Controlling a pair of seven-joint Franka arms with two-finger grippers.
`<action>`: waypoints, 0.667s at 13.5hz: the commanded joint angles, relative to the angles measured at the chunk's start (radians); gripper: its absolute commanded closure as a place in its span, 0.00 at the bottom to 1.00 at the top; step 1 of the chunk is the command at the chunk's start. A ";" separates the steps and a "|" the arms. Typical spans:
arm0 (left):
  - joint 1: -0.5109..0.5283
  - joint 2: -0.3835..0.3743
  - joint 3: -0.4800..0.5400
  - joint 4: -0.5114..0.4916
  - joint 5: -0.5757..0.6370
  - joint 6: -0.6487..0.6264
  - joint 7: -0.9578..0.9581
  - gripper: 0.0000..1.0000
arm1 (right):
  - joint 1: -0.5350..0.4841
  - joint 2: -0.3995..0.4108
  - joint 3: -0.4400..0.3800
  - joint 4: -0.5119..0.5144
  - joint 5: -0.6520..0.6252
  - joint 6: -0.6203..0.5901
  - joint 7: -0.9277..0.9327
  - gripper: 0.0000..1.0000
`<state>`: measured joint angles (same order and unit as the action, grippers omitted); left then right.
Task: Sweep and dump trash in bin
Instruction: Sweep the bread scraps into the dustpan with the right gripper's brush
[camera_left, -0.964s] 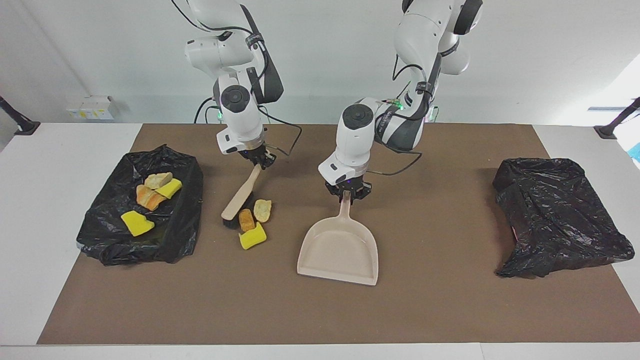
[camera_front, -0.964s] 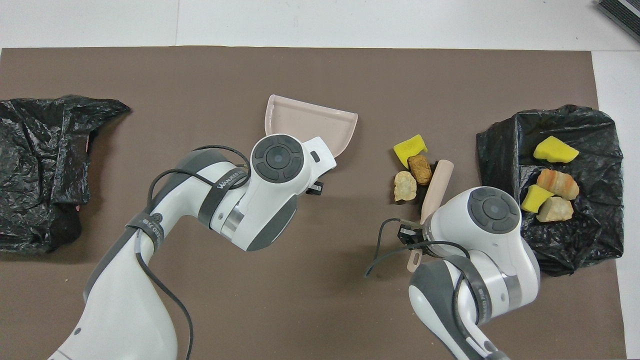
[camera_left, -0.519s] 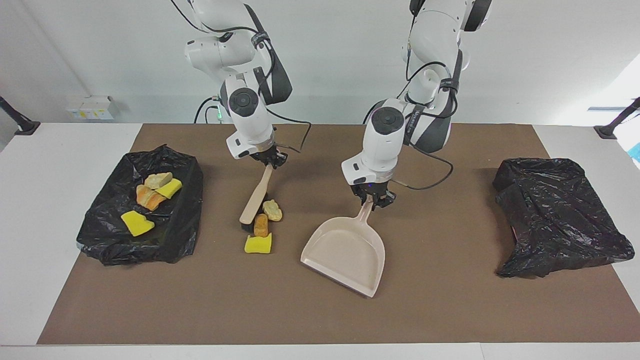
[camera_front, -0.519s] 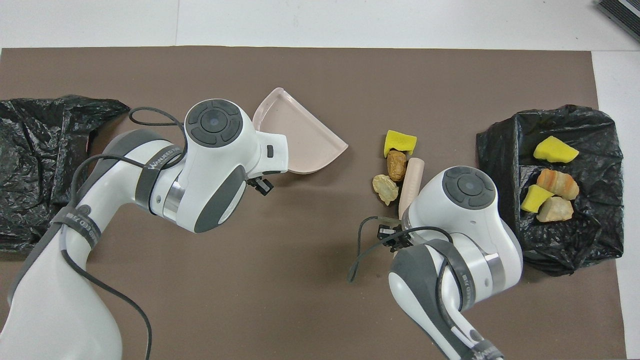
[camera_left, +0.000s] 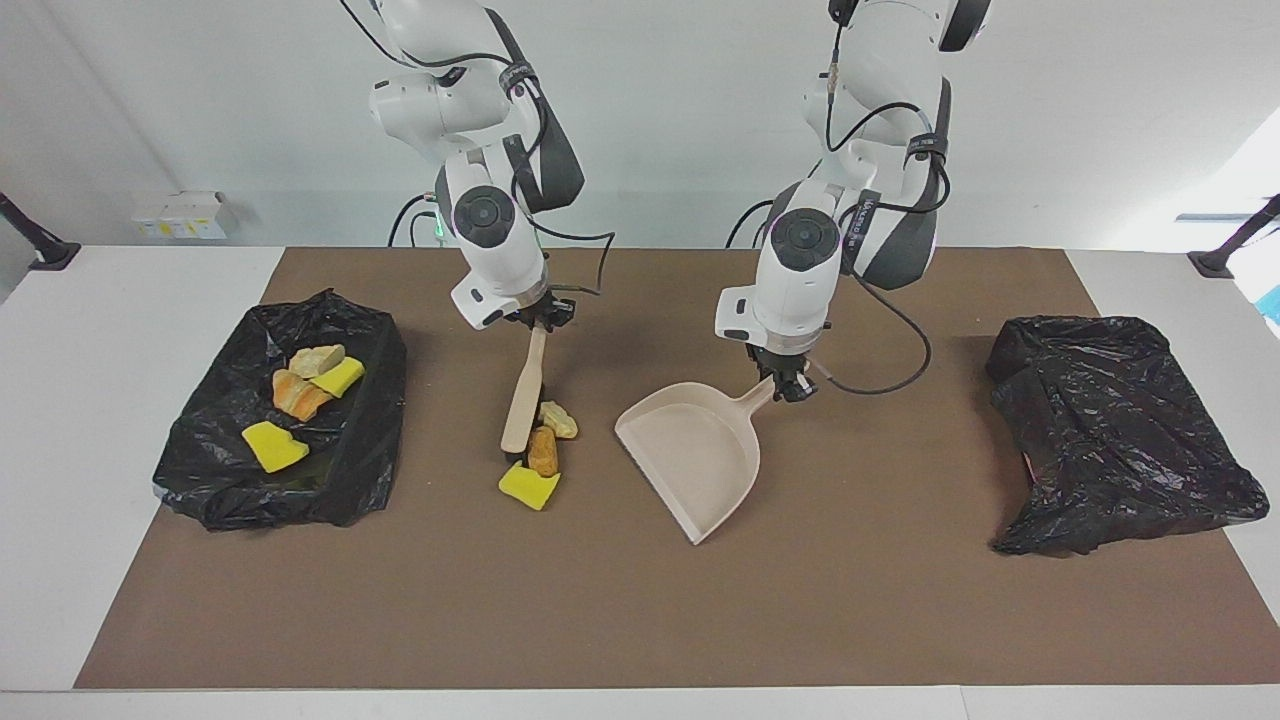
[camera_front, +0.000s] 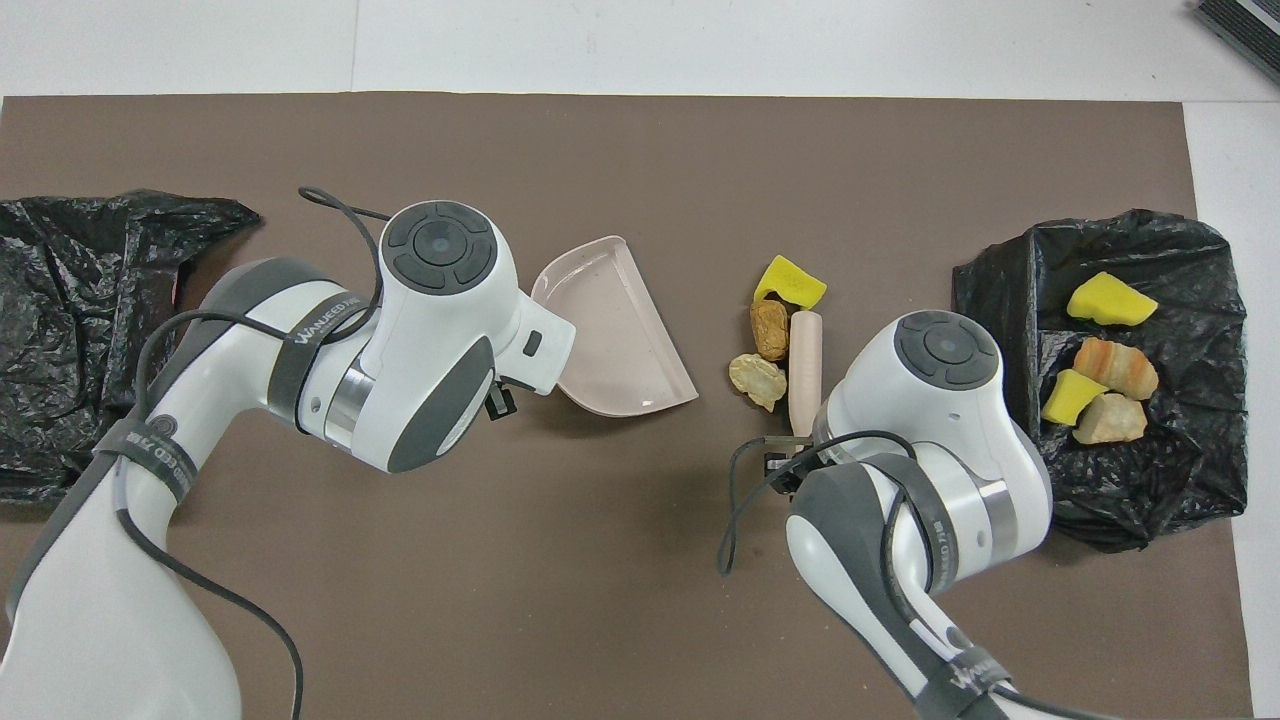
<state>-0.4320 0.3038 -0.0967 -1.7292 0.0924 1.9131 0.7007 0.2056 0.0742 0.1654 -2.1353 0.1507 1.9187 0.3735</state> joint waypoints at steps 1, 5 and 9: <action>-0.030 -0.031 0.003 -0.050 0.024 0.059 0.036 1.00 | 0.026 0.054 0.006 0.020 0.017 0.009 -0.082 1.00; -0.079 -0.051 0.003 -0.114 0.076 0.124 0.161 1.00 | 0.124 0.104 0.008 0.096 0.088 0.022 -0.085 1.00; -0.074 -0.081 0.000 -0.206 0.070 0.278 0.155 1.00 | 0.152 0.098 0.006 0.139 0.150 0.025 -0.090 1.00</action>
<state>-0.4929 0.2745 -0.1022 -1.8366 0.1643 2.0947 0.8381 0.3787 0.1592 0.1721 -2.0316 0.2662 1.9424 0.3235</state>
